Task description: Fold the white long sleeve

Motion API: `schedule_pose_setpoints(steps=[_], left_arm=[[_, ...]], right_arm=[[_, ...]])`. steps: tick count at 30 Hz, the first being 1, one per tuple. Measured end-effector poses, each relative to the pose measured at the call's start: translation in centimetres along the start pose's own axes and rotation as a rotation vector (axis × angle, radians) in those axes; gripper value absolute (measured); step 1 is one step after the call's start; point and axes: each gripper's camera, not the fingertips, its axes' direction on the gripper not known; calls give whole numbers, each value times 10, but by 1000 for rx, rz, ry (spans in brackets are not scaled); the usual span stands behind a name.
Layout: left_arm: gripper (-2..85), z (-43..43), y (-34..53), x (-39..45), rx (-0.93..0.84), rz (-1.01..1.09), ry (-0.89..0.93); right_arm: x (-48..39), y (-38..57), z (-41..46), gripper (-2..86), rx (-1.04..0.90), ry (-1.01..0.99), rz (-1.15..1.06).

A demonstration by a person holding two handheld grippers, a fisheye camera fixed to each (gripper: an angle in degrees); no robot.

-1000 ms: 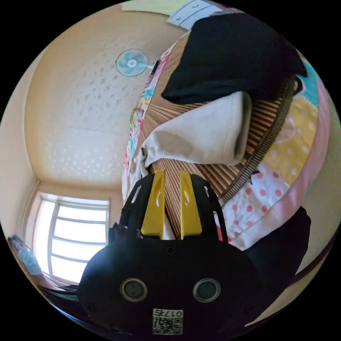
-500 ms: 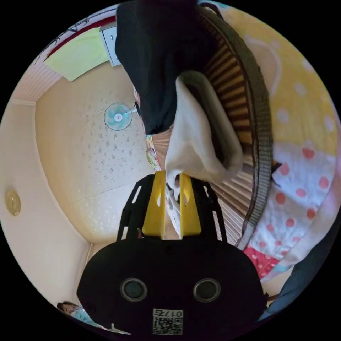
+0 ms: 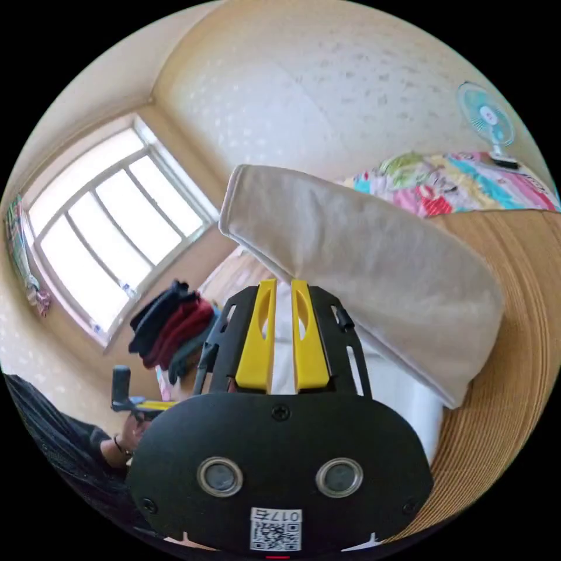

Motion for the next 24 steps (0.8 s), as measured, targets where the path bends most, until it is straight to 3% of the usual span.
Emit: schedule_pose_setpoints(steps=[2, 7, 14, 19, 22, 24], left_arm=[[72, 12, -18, 5, -18, 1, 13], [90, 30, -88, 18, -38, 72, -43], [123, 87, -219, 18, 75, 90, -304], [77, 122, -237, 11, 18, 101, -390], [42, 69, -216, 27, 207, 152, -191], [39, 51, -207, 24, 247, 109, -226]], right_arm=[[1, 23, 58, 16, -177, 21, 50], [-17, 68, 38, 9, -51, 89, 18], [9, 120, 20, 7, -43, 467, 145], [29, 136, 13, 7, 29, 288, 211], [35, 144, 12, 6, 55, 231, 224], [29, 146, 16, 6, 59, 262, 201]])
